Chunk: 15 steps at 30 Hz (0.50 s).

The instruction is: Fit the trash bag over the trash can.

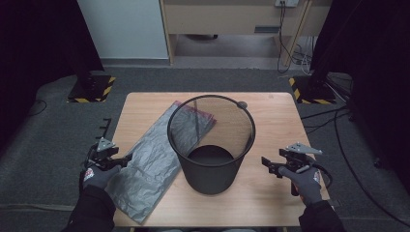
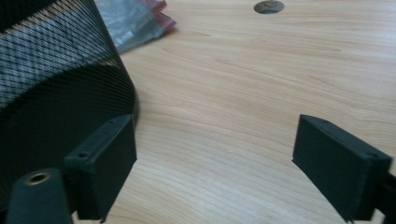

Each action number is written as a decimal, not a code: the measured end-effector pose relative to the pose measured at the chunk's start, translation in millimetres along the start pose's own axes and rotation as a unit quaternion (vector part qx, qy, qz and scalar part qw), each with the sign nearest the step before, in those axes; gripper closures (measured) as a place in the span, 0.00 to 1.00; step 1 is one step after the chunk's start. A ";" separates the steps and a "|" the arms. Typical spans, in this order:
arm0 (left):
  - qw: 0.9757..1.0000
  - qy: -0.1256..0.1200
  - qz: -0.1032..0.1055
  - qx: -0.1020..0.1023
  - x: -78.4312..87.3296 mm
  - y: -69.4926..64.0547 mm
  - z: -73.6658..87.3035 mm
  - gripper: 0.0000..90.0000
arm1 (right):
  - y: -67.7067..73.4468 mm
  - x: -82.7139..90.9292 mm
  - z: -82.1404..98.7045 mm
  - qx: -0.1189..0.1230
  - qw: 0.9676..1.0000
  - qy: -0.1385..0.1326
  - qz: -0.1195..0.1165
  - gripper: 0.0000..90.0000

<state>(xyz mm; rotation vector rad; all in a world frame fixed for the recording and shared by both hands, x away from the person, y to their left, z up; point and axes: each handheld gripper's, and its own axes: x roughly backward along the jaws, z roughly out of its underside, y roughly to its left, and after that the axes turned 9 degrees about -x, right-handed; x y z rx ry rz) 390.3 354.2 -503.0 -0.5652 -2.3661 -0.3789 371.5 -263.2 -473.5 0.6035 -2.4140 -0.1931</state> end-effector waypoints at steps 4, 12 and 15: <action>1.000 0.019 0.006 0.009 -5.9 7.7 7.2 0.32 | 0.8 -1.4 -0.9 0.000 1.000 0.012 0.006 0.28; 0.997 0.052 0.041 0.033 -12.8 6.6 12.2 0.42 | 1.9 -1.3 0.1 0.008 1.000 0.023 0.004 0.32; 0.997 0.053 0.046 0.028 -15.4 1.2 8.1 0.50 | 1.0 -0.7 -0.1 0.011 1.000 0.024 0.005 0.32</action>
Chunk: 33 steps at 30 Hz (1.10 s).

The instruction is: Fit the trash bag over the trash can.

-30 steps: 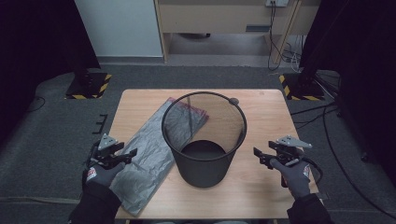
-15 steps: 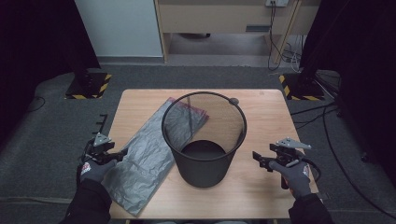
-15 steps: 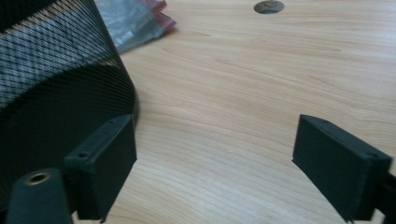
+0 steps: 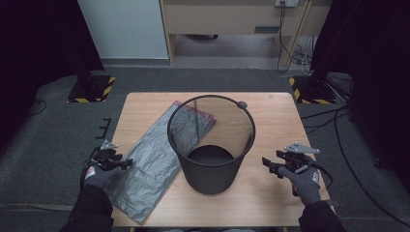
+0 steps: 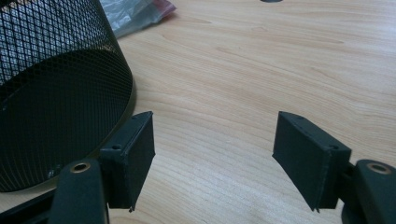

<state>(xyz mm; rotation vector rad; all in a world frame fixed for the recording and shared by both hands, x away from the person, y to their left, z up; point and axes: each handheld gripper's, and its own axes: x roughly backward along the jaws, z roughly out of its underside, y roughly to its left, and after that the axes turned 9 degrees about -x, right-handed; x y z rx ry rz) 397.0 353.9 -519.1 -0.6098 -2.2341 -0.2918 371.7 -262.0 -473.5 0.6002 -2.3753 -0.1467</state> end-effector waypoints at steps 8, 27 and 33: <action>0.999 0.040 -0.009 0.010 1.3 -17.7 -8.8 0.97 | 0.8 -0.5 -0.5 0.004 1.000 0.007 0.001 0.34; 0.965 -0.239 0.075 0.083 66.0 -26.6 -51.7 1.00 | -1.0 3.3 -3.8 -0.008 1.000 -0.002 -0.003 0.34; 0.949 -0.307 0.053 0.049 95.0 -42.8 -78.7 1.00 | -0.9 2.8 -4.0 -0.003 1.000 0.000 -0.003 0.34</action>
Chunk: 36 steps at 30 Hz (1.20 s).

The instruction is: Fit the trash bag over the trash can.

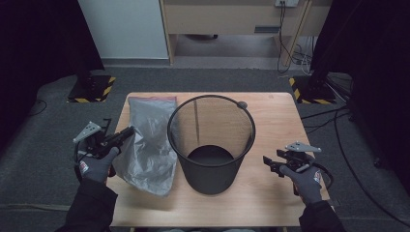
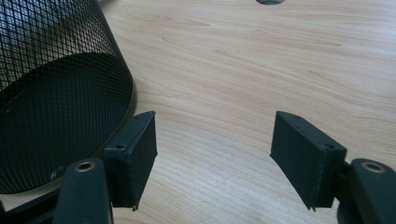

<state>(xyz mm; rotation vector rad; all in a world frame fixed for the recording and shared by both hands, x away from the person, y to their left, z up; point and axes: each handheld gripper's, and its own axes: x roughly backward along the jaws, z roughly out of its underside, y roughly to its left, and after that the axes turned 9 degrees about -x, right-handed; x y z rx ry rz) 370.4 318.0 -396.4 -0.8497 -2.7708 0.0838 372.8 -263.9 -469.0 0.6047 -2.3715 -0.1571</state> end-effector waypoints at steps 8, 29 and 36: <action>0.998 -0.057 -0.020 -0.025 12.5 -15.1 -40.2 1.00 | -1.3 -1.5 -0.4 0.001 1.000 0.002 0.003 0.34; 0.982 -0.159 -0.100 -0.002 -3.1 -1.6 -124.4 1.00 | -2.3 -6.5 -1.1 0.011 1.000 0.015 0.007 0.35; 0.979 -0.176 -0.098 0.010 -11.7 -2.9 -131.1 1.00 | -2.8 -7.8 -1.1 0.022 1.000 0.019 0.008 0.35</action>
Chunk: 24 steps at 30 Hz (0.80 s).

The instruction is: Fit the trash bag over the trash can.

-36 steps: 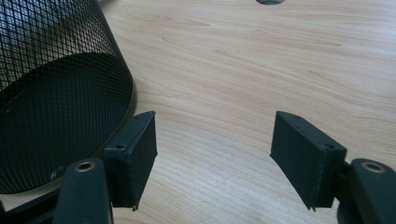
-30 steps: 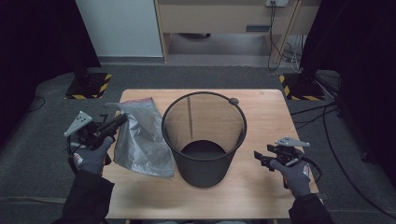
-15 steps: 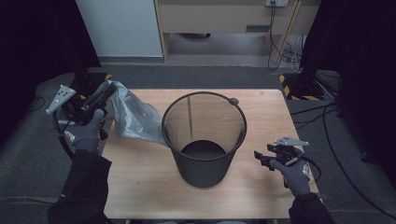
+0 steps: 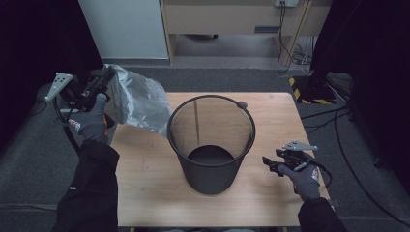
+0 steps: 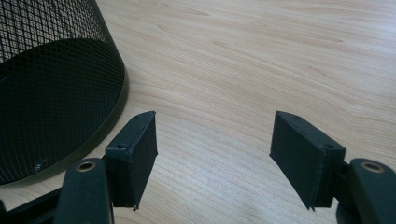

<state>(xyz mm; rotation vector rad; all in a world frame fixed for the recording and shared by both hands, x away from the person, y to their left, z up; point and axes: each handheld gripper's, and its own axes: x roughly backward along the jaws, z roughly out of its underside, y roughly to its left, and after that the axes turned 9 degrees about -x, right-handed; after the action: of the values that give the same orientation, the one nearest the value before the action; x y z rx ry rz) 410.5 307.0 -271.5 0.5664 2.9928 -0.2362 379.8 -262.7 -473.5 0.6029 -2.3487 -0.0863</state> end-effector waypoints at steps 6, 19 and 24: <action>1.000 -0.006 0.011 -0.004 -9.9 -9.5 -7.7 1.00 | -0.3 -0.2 -0.1 0.003 1.000 0.000 0.003 0.36; 0.999 -0.030 0.015 0.005 -28.3 -21.9 -36.8 1.00 | -0.1 -0.9 -0.4 0.013 1.000 -0.001 0.005 0.37; 0.999 -0.039 0.033 0.001 -30.9 -36.2 -40.6 1.00 | 0.4 -0.9 -0.4 0.011 1.000 0.002 0.003 0.37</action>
<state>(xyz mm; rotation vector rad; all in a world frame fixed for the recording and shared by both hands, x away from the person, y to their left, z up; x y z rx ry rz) 423.4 269.5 -223.1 0.6390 2.8936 -0.2509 380.5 -261.9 -473.7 0.6067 -2.3494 -0.0578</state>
